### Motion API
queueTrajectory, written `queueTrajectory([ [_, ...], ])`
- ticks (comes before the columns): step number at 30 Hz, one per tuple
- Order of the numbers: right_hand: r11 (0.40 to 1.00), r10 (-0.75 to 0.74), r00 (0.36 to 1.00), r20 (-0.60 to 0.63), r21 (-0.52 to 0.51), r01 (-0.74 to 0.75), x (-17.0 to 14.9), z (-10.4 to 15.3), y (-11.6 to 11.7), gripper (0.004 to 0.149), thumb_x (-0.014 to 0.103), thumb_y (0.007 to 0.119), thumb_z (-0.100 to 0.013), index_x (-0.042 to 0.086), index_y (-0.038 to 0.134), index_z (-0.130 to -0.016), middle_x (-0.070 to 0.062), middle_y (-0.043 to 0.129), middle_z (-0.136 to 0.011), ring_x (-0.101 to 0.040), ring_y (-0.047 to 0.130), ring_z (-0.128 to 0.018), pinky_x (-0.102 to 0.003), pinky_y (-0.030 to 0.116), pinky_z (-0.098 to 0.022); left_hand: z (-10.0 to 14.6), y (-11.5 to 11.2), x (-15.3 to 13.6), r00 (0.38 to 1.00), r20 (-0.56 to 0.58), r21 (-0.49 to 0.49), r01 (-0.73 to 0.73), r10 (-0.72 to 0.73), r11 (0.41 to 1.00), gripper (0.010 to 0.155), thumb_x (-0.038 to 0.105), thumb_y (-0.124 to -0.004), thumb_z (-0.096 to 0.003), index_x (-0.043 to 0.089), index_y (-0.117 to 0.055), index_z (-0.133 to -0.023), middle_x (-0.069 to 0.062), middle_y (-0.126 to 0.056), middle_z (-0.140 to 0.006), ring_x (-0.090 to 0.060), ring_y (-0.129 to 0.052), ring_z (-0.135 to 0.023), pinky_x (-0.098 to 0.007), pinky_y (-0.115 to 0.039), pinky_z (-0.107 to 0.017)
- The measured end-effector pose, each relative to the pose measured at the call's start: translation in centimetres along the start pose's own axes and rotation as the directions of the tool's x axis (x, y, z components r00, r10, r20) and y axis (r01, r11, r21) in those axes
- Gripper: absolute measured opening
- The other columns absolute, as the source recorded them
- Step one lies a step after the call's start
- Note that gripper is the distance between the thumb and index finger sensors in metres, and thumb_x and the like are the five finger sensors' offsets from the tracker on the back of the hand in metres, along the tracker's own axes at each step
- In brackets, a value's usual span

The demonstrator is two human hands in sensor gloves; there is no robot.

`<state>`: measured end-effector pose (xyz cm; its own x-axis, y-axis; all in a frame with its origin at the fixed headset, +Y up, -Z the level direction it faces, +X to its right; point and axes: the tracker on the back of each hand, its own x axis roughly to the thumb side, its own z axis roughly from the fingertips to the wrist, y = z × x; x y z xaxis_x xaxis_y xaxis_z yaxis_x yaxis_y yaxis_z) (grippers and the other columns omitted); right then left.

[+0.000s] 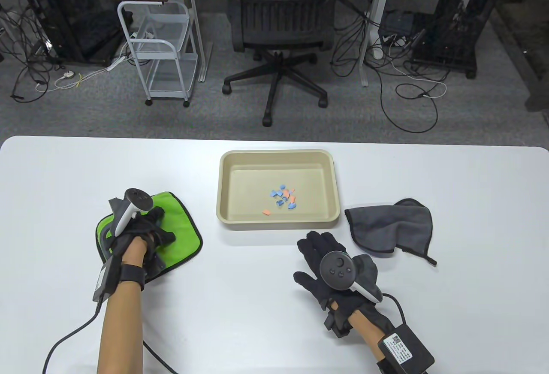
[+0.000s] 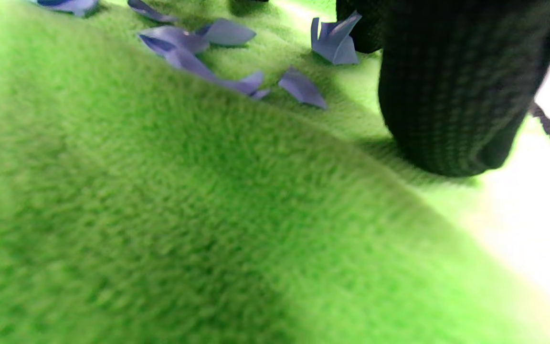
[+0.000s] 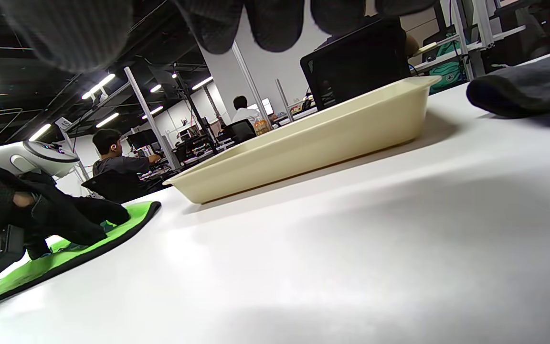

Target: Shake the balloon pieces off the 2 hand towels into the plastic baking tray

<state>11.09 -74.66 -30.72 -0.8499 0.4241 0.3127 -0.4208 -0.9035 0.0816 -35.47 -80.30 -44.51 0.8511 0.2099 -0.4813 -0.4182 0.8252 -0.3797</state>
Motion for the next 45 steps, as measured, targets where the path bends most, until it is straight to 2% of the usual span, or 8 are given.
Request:
queueTrajectory([
  [9, 1.0, -0.008, 1.0, 0.001, -0.008, 0.008, -0.1, 0.0, -0.2, 0.075, 0.06, 0.07, -0.038, 0.029, 0.046, -0.102, -0.005, 0.042, -0.118, -0.038, 0.036, -0.106, -0.059, 0.043, -0.073, 2.4, -1.7, 0.5, 0.993, 0.078, -0.061, 0.096, -0.091, 0.994, 0.089, 0.056, -0.091, -0.0287, 0.055, -0.036, -0.099, -0.008, -0.009, -0.113, -0.05, -0.016, -0.108, -0.088, -0.04, -0.063],
  [19, 1.0, -0.02, 1.0, -0.005, -0.02, 0.02, -0.4, 0.0, -0.7, 0.075, 0.06, 0.07, -0.038, 0.029, 0.047, -0.102, -0.005, 0.042, -0.118, -0.038, 0.036, -0.106, -0.059, 0.044, -0.073, 8.0, -6.1, 3.4, 0.943, 0.26, -0.105, 0.243, -0.209, 0.964, 0.09, 0.057, -0.088, -0.0314, 0.056, -0.029, -0.1, -0.01, -0.004, -0.112, -0.052, -0.011, -0.107, -0.088, -0.04, -0.062],
  [28, 0.999, -0.021, 1.0, -0.016, -0.033, 0.02, -0.9, -0.1, -1.0, 0.075, 0.06, 0.069, -0.038, 0.029, 0.047, -0.102, -0.005, 0.043, -0.118, -0.038, 0.036, -0.106, -0.059, 0.044, -0.073, 12.6, -10.9, 10.3, 0.87, 0.395, -0.089, 0.356, -0.295, 0.93, 0.091, 0.057, -0.085, -0.0321, 0.053, -0.025, -0.1, -0.013, -0.003, -0.111, -0.056, -0.012, -0.105, -0.089, -0.042, -0.06],
  [37, 0.999, -0.012, 0.999, -0.039, -0.048, 0.01, -1.9, -0.1, -1.6, 0.075, 0.06, 0.07, -0.038, 0.029, 0.047, -0.102, -0.005, 0.043, -0.118, -0.038, 0.036, -0.106, -0.059, 0.044, -0.073, 16.1, -15.1, 18.0, 0.796, 0.496, -0.065, 0.432, -0.347, 0.9, 0.092, 0.06, -0.082, -0.0324, 0.052, -0.021, -0.101, -0.015, -0.001, -0.11, -0.058, -0.011, -0.104, -0.09, -0.043, -0.057],
  [41, 0.998, 0.004, 0.999, -0.05, -0.055, -0.007, -2.3, -0.1, -1.9, 0.075, 0.06, 0.07, -0.038, 0.029, 0.047, -0.102, -0.005, 0.042, -0.118, -0.038, 0.036, -0.106, -0.059, 0.044, -0.073, 17.1, -16.3, 20.4, 0.773, 0.517, -0.05, 0.456, -0.368, 0.888, 0.092, 0.06, -0.082, -0.0322, 0.052, -0.021, -0.101, -0.015, -0.002, -0.11, -0.058, -0.012, -0.103, -0.09, -0.044, -0.057],
  [45, 0.999, 0.009, 0.999, -0.053, -0.051, -0.012, -2.5, 0.0, -1.9, 0.075, 0.06, 0.07, -0.037, 0.029, 0.047, -0.102, -0.005, 0.042, -0.118, -0.038, 0.037, -0.106, -0.06, 0.044, -0.073, 17.6, -16.9, 21.6, 0.77, 0.515, -0.053, 0.467, -0.376, 0.883, 0.092, 0.06, -0.082, -0.0323, 0.052, -0.021, -0.1, -0.016, -0.003, -0.11, -0.059, -0.014, -0.103, -0.089, -0.047, -0.056],
])
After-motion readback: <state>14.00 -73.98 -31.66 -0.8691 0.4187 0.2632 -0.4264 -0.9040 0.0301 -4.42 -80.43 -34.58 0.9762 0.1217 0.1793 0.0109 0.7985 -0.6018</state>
